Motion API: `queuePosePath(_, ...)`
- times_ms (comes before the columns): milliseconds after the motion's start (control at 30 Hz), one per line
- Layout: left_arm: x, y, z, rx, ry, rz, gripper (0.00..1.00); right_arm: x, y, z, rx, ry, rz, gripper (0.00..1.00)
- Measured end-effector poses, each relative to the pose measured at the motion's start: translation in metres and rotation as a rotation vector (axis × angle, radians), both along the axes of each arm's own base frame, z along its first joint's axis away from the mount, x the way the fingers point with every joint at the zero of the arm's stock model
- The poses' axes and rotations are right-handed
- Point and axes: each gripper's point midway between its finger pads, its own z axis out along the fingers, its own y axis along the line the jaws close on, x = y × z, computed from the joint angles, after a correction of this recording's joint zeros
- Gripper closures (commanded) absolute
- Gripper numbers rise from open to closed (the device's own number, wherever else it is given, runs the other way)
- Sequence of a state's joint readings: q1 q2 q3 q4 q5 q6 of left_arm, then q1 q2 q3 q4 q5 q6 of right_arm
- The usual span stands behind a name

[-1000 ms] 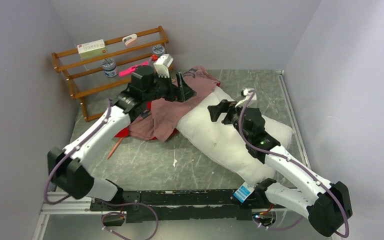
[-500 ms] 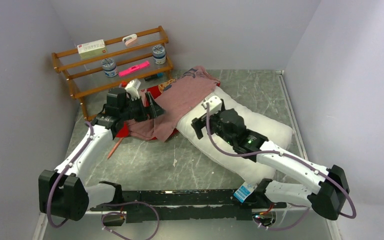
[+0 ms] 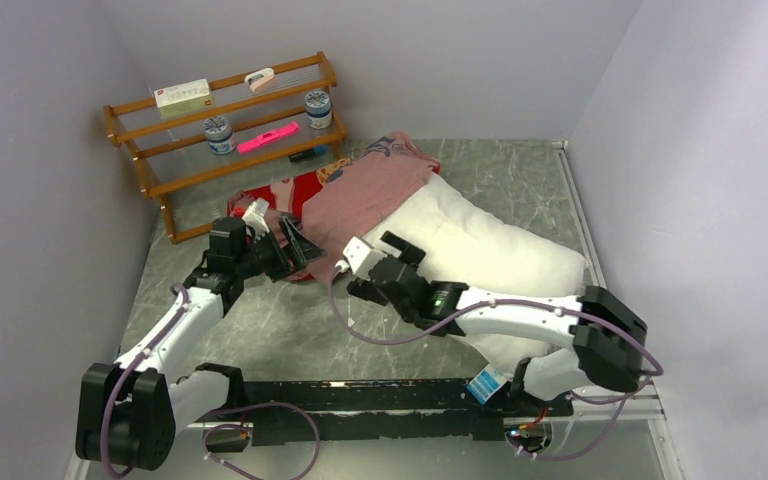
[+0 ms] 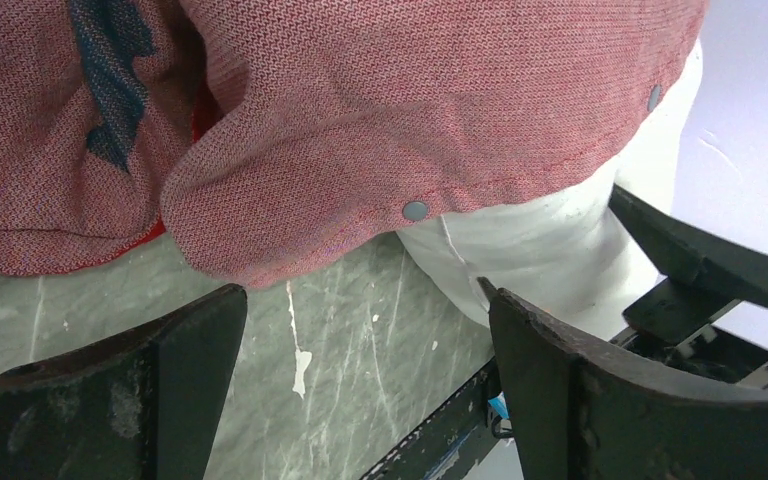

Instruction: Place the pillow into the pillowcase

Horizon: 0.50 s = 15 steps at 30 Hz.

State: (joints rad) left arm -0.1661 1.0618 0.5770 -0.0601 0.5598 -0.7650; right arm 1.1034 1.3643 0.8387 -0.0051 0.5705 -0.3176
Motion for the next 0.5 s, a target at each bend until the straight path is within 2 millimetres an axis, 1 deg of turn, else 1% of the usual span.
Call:
queuePosePath(133, -0.001, 0.0, -0.009, -0.009, 0.002, 0.011, 0.04, 0.006, 0.003, -0.018, -0.113, -0.059, -0.031, 0.02)
queuePosePath(233, -0.002, 0.001, -0.023, -0.009, 0.024, 0.015, 0.04, 0.015, 0.003, -0.029, -0.176, -0.088, -0.071, 0.07)
queuePosePath(267, -0.002, 0.001, -0.028, -0.008, 0.034, 0.016, 0.05, 0.017, 0.003, -0.03, -0.187, -0.098, -0.08, 0.11)
queuePosePath(300, -0.003, 0.0, -0.034, -0.008, 0.048, 0.016, 0.05, 0.018, 0.004, -0.031, -0.192, -0.103, -0.085, 0.21)
queuePosePath(333, -0.003, 0.0, -0.039, -0.007, 0.061, 0.015, 0.06, 0.02, 0.005, -0.031, -0.195, -0.111, -0.092, 0.35)
queuePosePath(367, -0.003, 0.0, -0.044, -0.006, 0.074, 0.015, 0.07, 0.022, 0.006, -0.03, -0.195, -0.119, -0.097, 0.55)
queuePosePath(400, -0.003, 0.0, -0.046, -0.007, 0.082, 0.014, 0.07, 0.024, 0.007, -0.028, -0.189, -0.127, -0.105, 0.69)
queuePosePath(467, -0.003, -0.001, -0.049, -0.014, 0.084, 0.01, 0.08, 0.028, 0.007, -0.024, -0.174, -0.142, -0.124, 0.91)
queuePosePath(500, -0.003, -0.002, -0.048, -0.018, 0.079, 0.006, 0.08, 0.03, 0.007, -0.022, -0.162, -0.146, -0.133, 1.0)
